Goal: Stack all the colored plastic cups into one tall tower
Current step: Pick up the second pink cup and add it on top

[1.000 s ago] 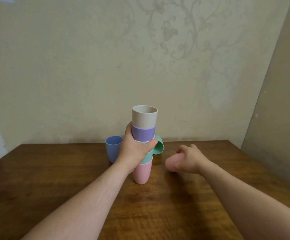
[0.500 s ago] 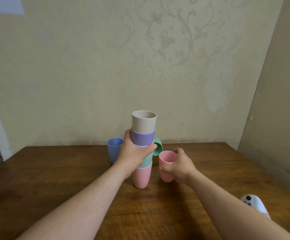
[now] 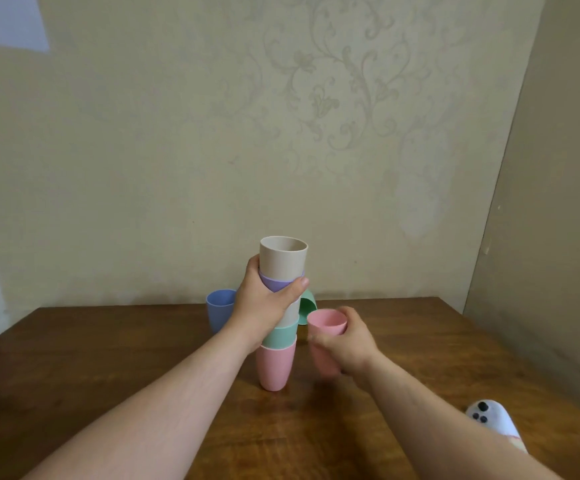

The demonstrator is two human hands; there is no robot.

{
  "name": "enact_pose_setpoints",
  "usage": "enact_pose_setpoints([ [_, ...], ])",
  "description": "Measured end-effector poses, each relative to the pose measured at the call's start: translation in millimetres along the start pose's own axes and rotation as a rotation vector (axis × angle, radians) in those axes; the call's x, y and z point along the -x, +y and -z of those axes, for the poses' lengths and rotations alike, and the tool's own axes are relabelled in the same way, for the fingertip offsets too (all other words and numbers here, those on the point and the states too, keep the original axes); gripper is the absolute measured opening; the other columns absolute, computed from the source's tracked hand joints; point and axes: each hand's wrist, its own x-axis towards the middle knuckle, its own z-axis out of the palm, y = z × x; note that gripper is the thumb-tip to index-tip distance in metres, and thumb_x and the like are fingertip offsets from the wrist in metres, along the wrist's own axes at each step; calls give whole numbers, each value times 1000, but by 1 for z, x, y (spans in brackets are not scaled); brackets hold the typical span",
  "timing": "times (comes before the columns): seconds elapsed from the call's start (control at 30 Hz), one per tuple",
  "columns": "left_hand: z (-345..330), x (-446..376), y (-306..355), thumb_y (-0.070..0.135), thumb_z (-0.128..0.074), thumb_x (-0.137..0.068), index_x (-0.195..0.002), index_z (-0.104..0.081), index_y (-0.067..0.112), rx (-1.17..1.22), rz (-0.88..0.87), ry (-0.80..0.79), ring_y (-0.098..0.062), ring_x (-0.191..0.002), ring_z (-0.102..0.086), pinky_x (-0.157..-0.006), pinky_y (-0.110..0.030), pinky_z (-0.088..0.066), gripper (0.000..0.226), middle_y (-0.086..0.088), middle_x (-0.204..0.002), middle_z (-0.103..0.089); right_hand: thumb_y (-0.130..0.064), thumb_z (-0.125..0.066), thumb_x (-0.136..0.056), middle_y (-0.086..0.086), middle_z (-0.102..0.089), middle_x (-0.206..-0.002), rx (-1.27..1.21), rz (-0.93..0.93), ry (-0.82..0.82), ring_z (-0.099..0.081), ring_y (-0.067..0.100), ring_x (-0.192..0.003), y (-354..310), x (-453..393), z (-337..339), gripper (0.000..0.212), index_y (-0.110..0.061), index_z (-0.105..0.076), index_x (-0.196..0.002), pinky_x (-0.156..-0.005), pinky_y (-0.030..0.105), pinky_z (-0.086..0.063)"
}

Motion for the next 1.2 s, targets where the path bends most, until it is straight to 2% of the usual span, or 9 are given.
enact_pose_setpoints([
  [0.07, 2, -1, -2, 38, -94, -76, -124, -57, 36, -4, -3, -7, -14, -103, -76, -92, -41, -63, 61, 11, -113, -78, -51, -94, -67, -6, -73, -121, -81, 74, 70, -74, 22, -108, -29, -1, 12, 64, -36, -62, -121, -91, 50, -67],
  [0.13, 5, 0, -2, 35, -92, -81, -126, -56, 35, -9, -9, 1, -14, -104, -76, -90, -40, -62, 58, 11, -113, -77, -61, -89, -55, -1, -71, -129, -174, 143, 119, -75, 23, -113, -65, -3, 24, 91, -31, -58, -136, -97, 55, -66],
  [0.2, 5, 2, 0, 34, -90, -84, -128, -55, 35, -3, -10, 4, -13, -104, -74, -89, -38, -61, 57, 11, -115, -75, -60, -90, -58, -2, -66, -131, -294, 203, 158, -72, 24, -116, -103, 0, 34, 98, -30, -52, -143, -99, 56, -64],
  [0.3, 5, 5, 3, 37, -87, -86, -131, -52, 37, -18, -3, 2, -13, -107, -71, -86, -35, -59, 57, 10, -118, -72, -46, -89, -85, -3, -62, -131, -420, 296, 152, -69, 21, -113, -152, 7, 41, 76, -29, -47, -147, -92, 51, -65],
  [0.43, 4, 7, 6, 42, -85, -88, -133, -49, 39, -34, 27, -17, -12, -106, -68, -79, -29, -56, 58, 12, -117, -68, -37, -87, -91, -8, -63, -123, -427, 410, 52, -70, 21, -113, -186, 19, 29, 57, -31, -49, -134, -86, 46, -66],
  [0.6, 3, 7, 11, 44, -84, -87, -129, -48, 37, -58, 45, -10, -9, -101, -67, -75, -26, -53, 55, 12, -112, -67, -32, -91, -89, -8, -65, -124, -352, 513, -1, -68, 8, -103, -192, 25, 2, 62, -31, -49, -135, -80, 30, -61],
  [0.83, 3, 2, 7, 40, -82, -92, -127, -43, 39, -89, 13, -14, 0, -91, -60, -68, -13, -44, 53, 25, -104, -58, -38, -95, -83, -10, -67, -125, -262, 558, 2, -71, 18, -116, -190, 21, -18, 67, -38, -49, -133, -98, 41, -64],
  [1.03, 0, -6, -5, 33, -91, -81, -126, -48, 43, -129, -30, 13, -4, -107, -70, -82, -21, -55, 63, 23, -112, -67, -38, -93, -77, 0, -67, -134, -226, 458, -152, -69, 20, -117, -156, 13, -32, 86, -27, -48, -150, -93, 34, -60],
  [1.2, 4, 5, -12, 27, -92, -83, -121, -44, 51, -166, -15, 13, 0, -100, -67, -79, -16, -50, 66, 22, -111, -65, -28, -89, -88, 5, -69, -130, -351, 425, -236, -69, 14, -101, -145, 10, -34, 72, -24, -48, -147, -78, 25, -59],
])
